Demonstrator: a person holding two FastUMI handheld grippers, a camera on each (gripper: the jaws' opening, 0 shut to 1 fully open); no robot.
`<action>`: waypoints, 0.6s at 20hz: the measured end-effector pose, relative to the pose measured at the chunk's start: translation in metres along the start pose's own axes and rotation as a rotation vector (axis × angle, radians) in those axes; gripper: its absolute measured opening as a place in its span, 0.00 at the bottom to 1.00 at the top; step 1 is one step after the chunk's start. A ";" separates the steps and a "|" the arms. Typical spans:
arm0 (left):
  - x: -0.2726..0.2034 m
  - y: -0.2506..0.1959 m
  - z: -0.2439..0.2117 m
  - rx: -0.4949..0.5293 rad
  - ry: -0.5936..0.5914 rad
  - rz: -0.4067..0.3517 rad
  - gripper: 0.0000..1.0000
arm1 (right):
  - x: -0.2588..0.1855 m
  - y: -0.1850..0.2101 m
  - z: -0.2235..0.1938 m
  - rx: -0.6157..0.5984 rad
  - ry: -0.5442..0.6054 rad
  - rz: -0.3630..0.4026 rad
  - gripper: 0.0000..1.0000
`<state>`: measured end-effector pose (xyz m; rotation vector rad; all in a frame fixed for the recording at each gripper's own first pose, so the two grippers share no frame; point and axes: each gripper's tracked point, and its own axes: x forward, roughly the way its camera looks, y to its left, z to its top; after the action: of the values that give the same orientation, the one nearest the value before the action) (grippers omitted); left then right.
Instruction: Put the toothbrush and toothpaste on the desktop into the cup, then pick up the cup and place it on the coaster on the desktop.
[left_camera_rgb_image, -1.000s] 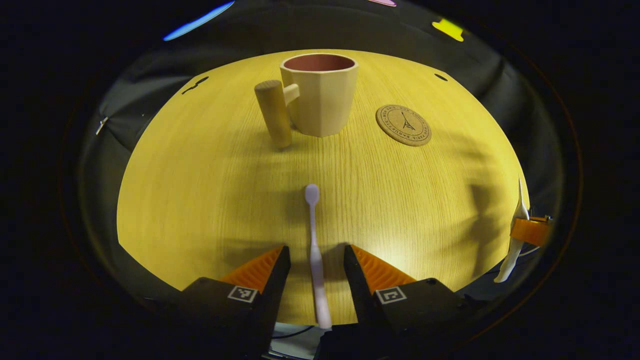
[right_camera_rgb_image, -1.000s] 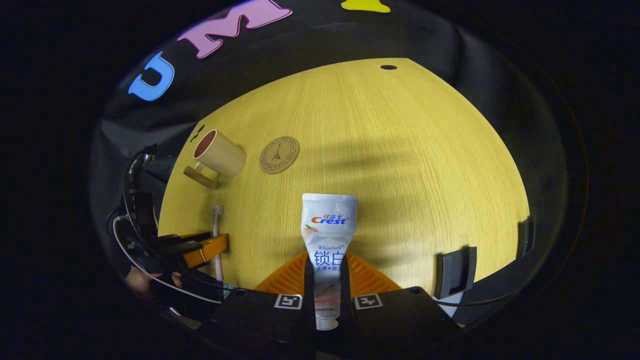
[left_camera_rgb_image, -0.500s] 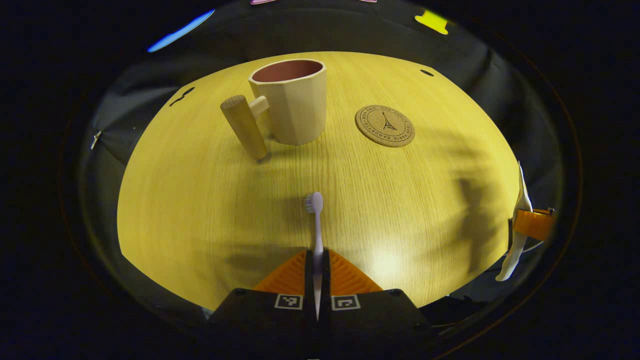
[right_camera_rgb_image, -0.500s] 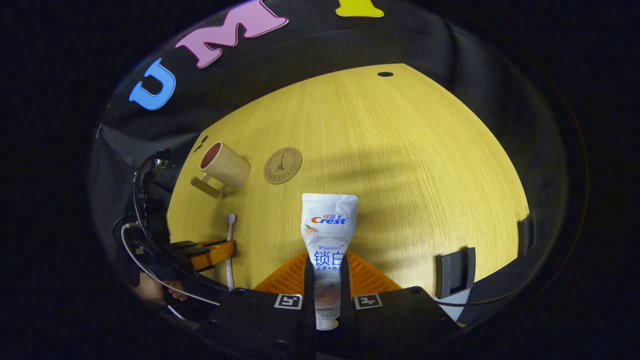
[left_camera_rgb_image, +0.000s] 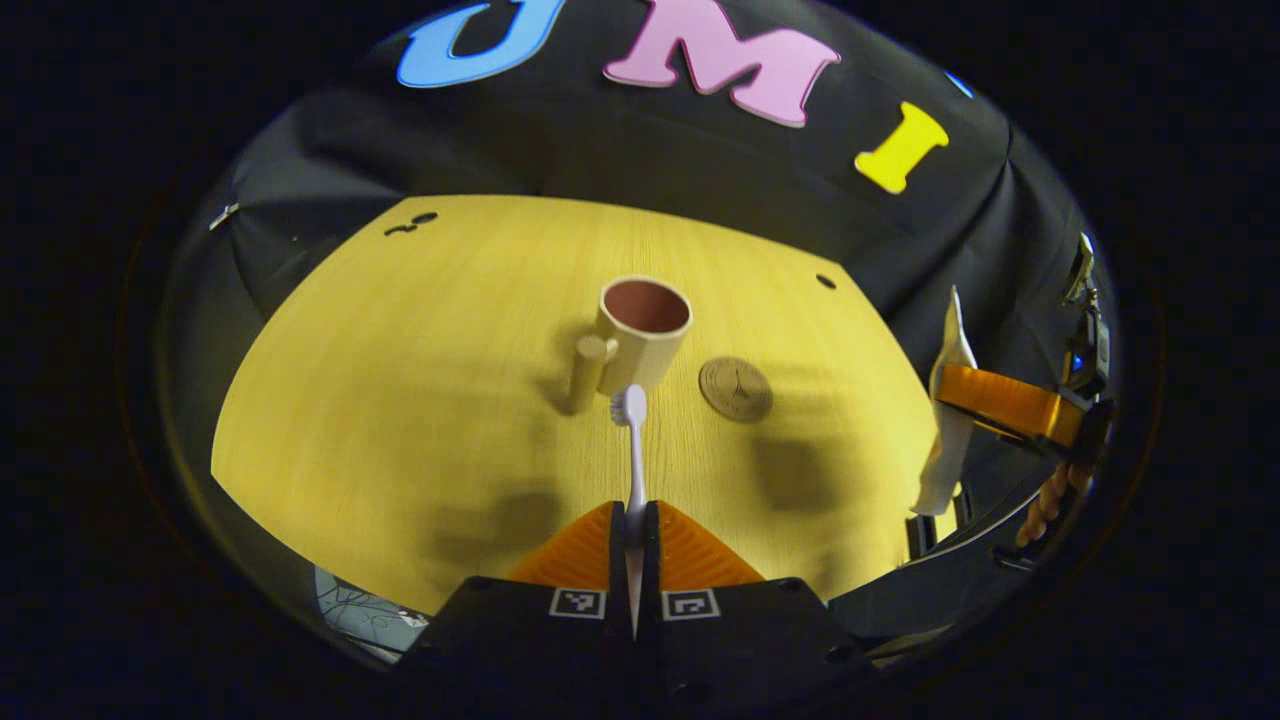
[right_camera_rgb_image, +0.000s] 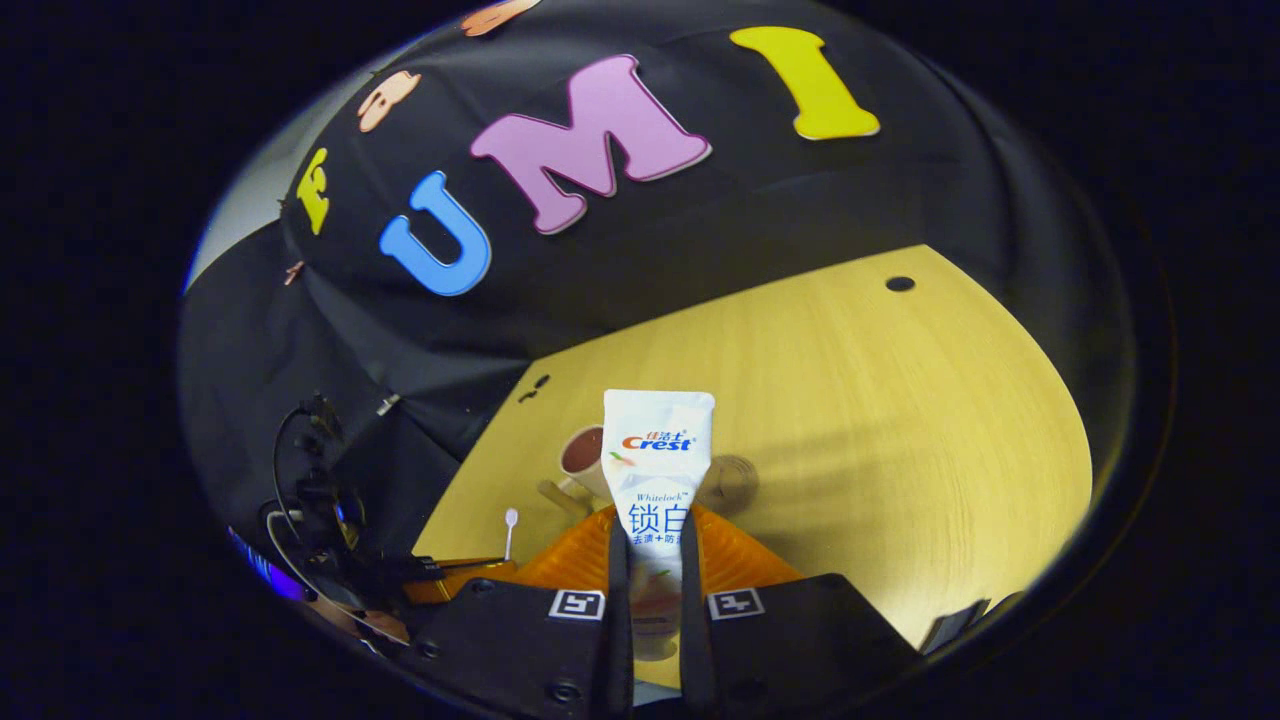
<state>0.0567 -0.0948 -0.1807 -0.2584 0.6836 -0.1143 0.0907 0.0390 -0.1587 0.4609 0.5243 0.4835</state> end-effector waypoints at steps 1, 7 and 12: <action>-0.012 0.001 0.009 -0.017 -0.032 -0.008 0.06 | 0.006 0.011 0.006 -0.007 -0.014 0.031 0.22; -0.056 -0.009 0.042 -0.072 -0.134 -0.067 0.06 | 0.065 0.060 0.047 0.004 -0.077 0.162 0.22; -0.078 -0.010 0.047 -0.098 -0.165 -0.055 0.06 | 0.130 0.087 0.058 -0.030 -0.106 0.230 0.22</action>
<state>0.0265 -0.0803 -0.0955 -0.3767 0.5191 -0.1106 0.1950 0.1609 -0.1147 0.5181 0.3626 0.6822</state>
